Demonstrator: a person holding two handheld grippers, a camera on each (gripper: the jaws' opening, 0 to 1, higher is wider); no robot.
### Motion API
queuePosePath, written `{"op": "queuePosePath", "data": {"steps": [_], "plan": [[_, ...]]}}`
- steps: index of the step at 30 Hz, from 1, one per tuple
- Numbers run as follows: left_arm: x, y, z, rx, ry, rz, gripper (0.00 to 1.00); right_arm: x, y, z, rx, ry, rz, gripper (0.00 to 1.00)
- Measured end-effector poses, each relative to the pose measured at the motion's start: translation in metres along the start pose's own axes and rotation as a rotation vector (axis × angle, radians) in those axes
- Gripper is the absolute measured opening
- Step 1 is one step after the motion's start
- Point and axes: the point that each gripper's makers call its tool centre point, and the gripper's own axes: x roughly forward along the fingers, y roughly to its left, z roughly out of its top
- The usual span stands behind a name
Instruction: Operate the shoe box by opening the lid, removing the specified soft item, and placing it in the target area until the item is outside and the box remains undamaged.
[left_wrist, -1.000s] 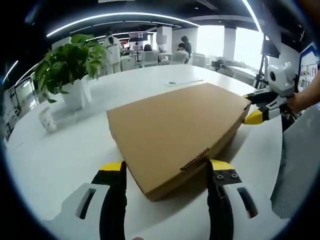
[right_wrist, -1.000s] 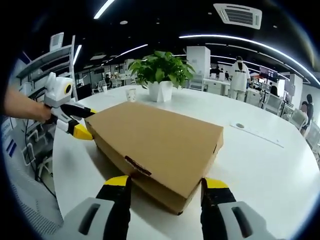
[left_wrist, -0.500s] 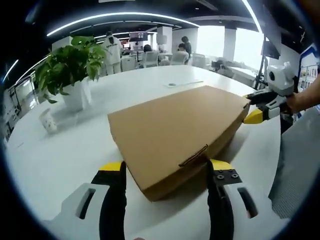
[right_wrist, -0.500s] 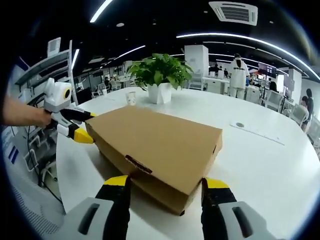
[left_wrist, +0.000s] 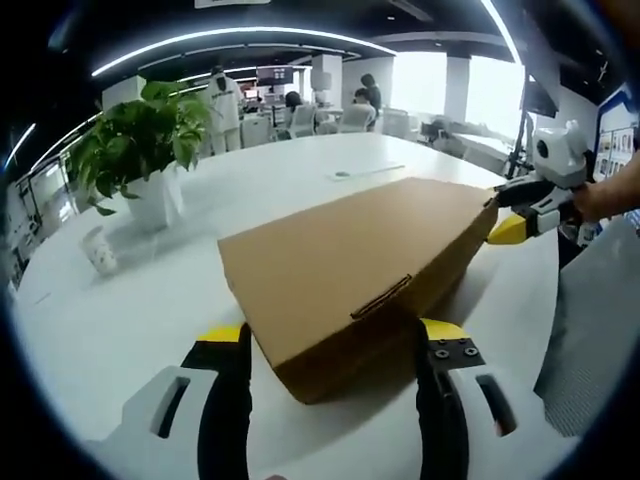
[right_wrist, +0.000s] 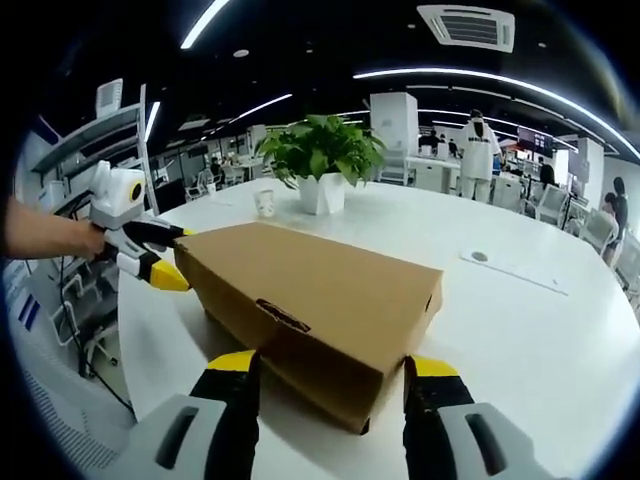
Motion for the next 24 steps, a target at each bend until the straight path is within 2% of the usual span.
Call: {"op": "queuePosePath", "data": {"steps": [8, 19, 24], "plan": [[-0.004, 0.001, 0.006, -0.004, -0.008, 0.0, 0.66, -0.003, 0.001, 0.006, -0.013, -0.004, 0.001, 0.56], [-0.008, 0.004, 0.015, -0.006, -0.032, 0.01, 0.64, -0.007, 0.0, 0.014, -0.076, -0.017, -0.021, 0.54], [-0.009, 0.006, 0.019, -0.008, -0.039, 0.014, 0.63, -0.009, -0.004, 0.019, -0.077, -0.031, -0.031, 0.51]]}}
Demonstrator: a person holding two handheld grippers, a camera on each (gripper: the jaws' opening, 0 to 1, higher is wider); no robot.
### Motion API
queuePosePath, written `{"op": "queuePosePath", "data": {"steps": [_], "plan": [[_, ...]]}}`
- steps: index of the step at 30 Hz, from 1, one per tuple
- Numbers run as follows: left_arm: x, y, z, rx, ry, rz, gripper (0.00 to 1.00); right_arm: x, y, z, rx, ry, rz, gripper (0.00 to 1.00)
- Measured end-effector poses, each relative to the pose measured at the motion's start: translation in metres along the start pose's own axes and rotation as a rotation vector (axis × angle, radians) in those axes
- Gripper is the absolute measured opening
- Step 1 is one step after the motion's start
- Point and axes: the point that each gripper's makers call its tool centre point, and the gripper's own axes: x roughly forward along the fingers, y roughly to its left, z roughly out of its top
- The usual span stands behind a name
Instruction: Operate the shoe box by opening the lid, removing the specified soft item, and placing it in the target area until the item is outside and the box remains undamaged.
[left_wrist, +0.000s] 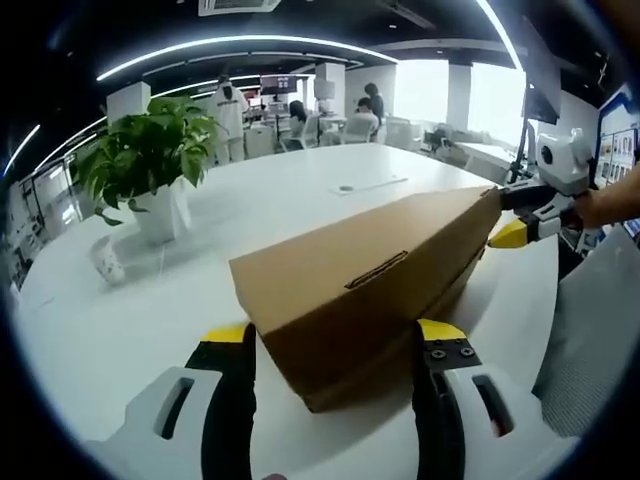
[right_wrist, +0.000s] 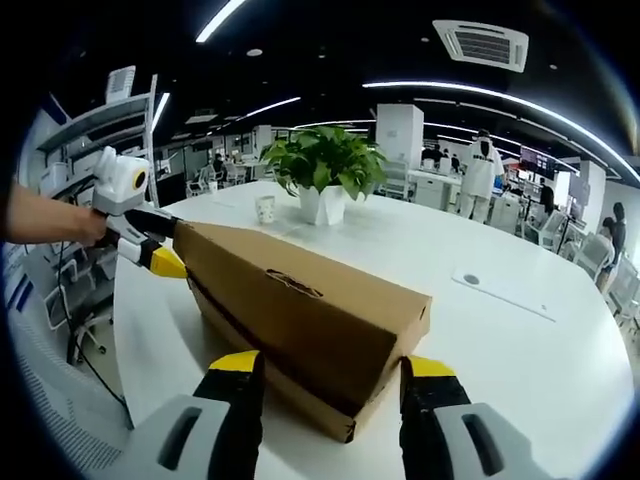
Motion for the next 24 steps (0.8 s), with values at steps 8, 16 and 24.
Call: {"op": "queuePosePath", "data": {"steps": [8, 16, 24], "plan": [[-0.001, 0.001, 0.005, 0.006, -0.007, 0.006, 0.63, -0.001, -0.004, 0.005, 0.0, -0.01, -0.006, 0.49], [-0.003, 0.003, 0.012, 0.011, -0.019, 0.015, 0.61, -0.004, -0.008, 0.013, 0.0, -0.026, -0.023, 0.44], [-0.004, 0.006, 0.018, 0.012, -0.031, 0.022, 0.59, -0.005, -0.015, 0.02, -0.011, -0.035, -0.034, 0.4]]}}
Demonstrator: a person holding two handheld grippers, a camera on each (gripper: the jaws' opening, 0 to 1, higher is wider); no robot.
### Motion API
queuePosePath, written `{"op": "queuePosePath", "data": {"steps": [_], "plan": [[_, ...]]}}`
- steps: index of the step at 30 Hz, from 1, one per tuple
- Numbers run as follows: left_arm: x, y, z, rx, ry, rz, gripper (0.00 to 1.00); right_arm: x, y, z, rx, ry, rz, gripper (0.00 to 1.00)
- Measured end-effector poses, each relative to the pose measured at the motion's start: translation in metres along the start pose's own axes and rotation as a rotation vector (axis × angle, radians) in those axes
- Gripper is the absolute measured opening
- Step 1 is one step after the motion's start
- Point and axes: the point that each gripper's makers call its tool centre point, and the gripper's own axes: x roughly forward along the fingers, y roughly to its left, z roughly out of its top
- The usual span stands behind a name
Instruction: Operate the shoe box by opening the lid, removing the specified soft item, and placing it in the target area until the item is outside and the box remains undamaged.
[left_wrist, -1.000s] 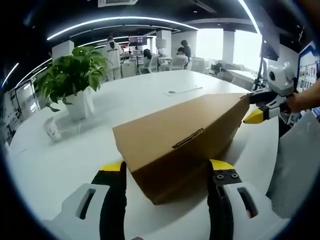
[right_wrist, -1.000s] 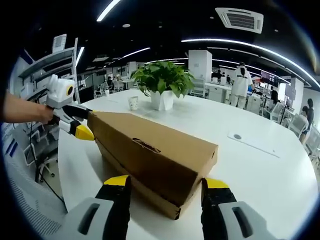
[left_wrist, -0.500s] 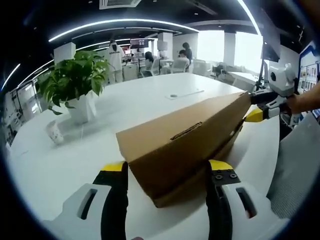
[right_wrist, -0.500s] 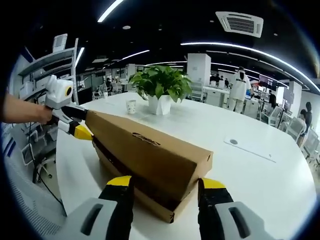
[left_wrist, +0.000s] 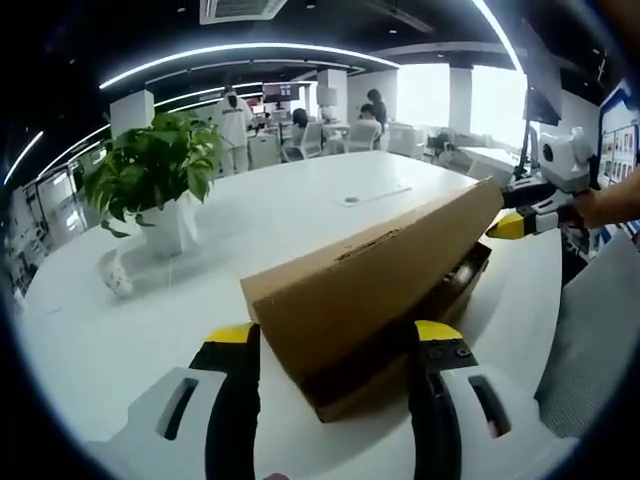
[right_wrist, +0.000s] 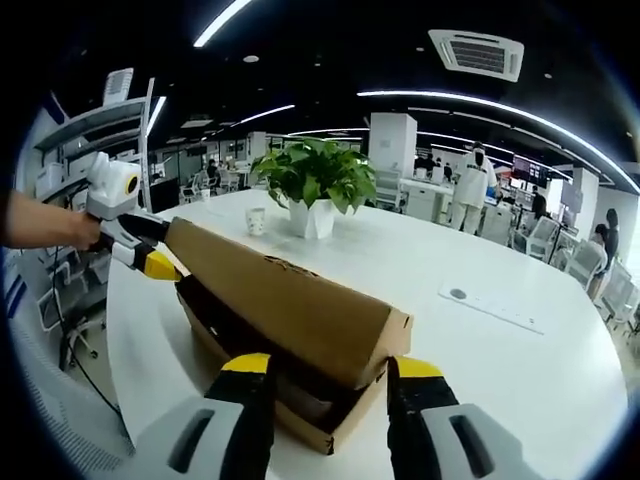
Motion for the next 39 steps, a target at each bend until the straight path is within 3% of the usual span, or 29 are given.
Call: {"op": "queuePosePath", "data": {"steps": [21, 39], "plan": [[0.004, 0.009, 0.023, -0.002, -0.039, 0.02, 0.58, 0.0, -0.016, 0.029, -0.071, -0.047, -0.041, 0.31], [0.008, 0.026, 0.042, 0.021, -0.069, 0.046, 0.48, 0.006, -0.035, 0.051, -0.095, -0.081, -0.073, 0.21]]}}
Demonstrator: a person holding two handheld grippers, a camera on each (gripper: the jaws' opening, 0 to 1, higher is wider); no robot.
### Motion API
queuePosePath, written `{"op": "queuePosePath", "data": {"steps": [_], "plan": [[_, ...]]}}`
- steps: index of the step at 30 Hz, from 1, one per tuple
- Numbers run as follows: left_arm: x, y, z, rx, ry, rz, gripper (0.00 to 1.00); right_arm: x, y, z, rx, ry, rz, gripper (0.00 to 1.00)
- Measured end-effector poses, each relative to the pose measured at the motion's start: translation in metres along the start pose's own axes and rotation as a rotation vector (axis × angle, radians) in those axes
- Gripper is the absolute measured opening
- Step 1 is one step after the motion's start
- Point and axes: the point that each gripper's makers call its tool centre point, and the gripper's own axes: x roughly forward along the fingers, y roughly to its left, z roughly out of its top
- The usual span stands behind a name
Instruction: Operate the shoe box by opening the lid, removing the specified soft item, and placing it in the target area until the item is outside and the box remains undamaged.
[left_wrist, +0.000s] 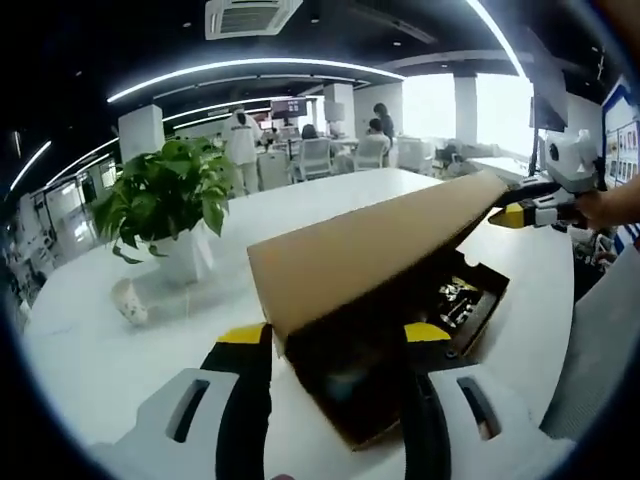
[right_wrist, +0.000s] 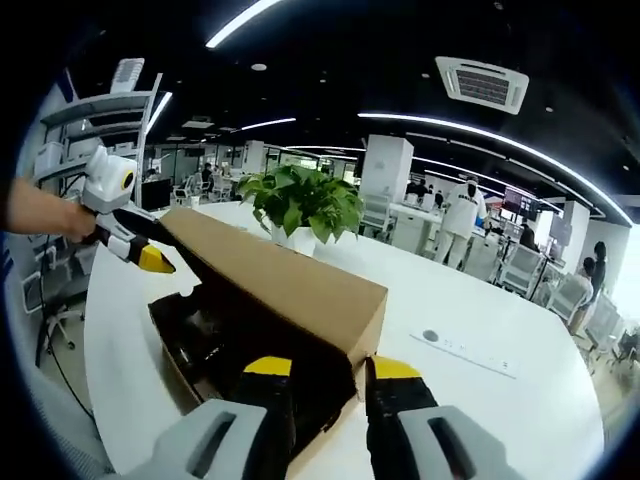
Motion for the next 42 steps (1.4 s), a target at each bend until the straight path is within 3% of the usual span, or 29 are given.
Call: {"op": "queuePosePath", "data": {"steps": [10, 42], "plan": [[0.007, 0.011, 0.012, 0.013, -0.011, 0.013, 0.44, 0.009, -0.011, 0.011, -0.003, -0.012, -0.017, 0.19], [0.021, 0.041, 0.027, -0.004, -0.033, 0.067, 0.24, 0.025, -0.042, 0.025, 0.006, -0.019, -0.081, 0.0]]}}
